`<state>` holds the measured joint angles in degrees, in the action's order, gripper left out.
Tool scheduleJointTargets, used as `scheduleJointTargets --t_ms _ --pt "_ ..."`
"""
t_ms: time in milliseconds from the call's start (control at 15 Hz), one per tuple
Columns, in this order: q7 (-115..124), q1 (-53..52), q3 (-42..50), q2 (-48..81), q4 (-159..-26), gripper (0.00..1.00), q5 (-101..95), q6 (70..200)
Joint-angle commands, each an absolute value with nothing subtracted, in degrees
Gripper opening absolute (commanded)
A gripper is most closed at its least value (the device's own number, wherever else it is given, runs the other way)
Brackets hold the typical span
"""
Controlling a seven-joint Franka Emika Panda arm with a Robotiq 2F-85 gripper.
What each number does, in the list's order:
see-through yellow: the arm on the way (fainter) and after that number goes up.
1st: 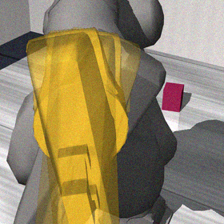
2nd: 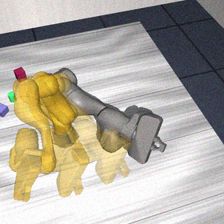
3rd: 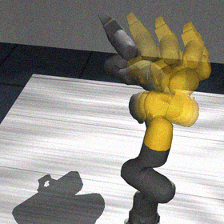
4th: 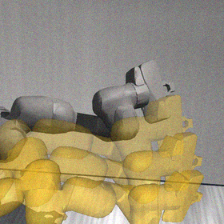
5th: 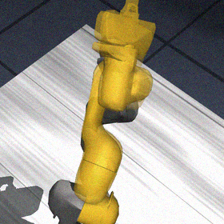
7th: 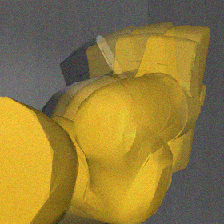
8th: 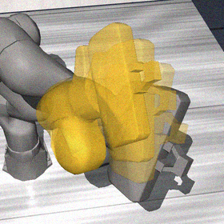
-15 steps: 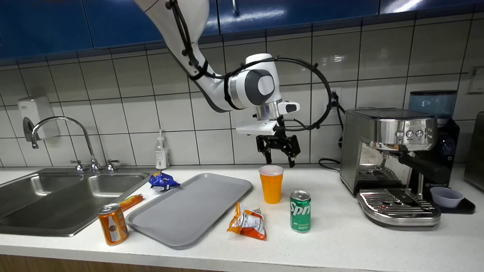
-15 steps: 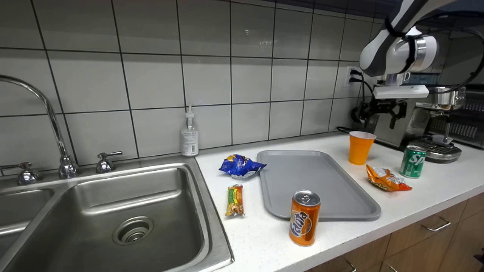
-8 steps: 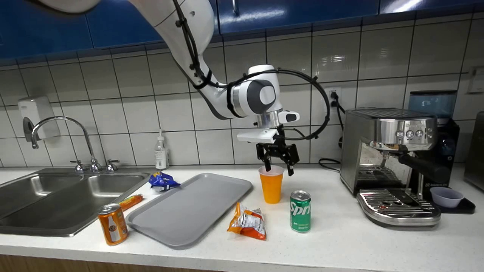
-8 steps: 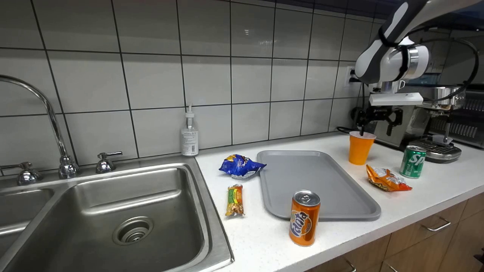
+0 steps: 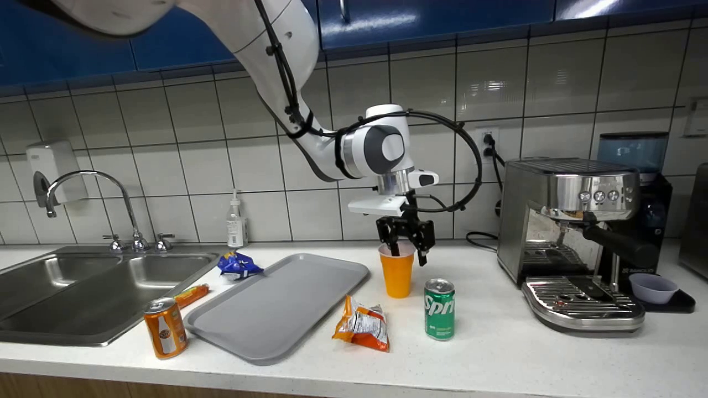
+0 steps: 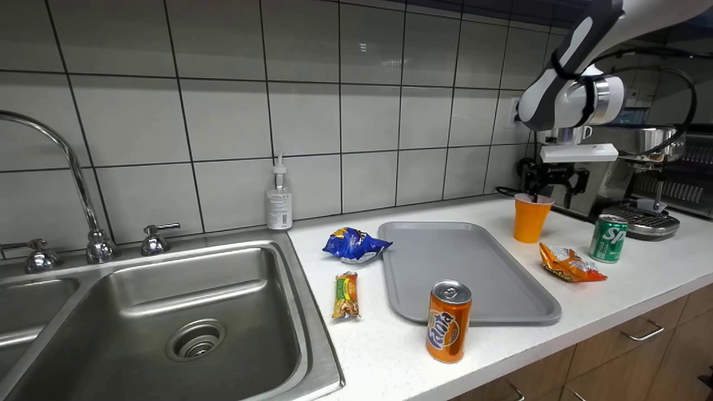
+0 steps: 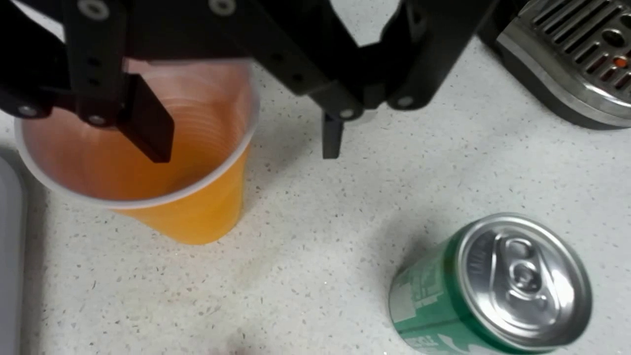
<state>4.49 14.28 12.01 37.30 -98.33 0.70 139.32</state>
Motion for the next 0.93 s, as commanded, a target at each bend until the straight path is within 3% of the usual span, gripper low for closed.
scheduleJointTargets --t_ms 0,400,867 --pt "5.1 14.8 11.7 38.1 -95.7 0.49 1.5 136.5" --pt "5.0 14.9 11.6 37.4 -96.1 0.03 1.7 135.6" --pt "4.7 15.0 11.4 33.2 -99.4 0.01 3.3 136.8"
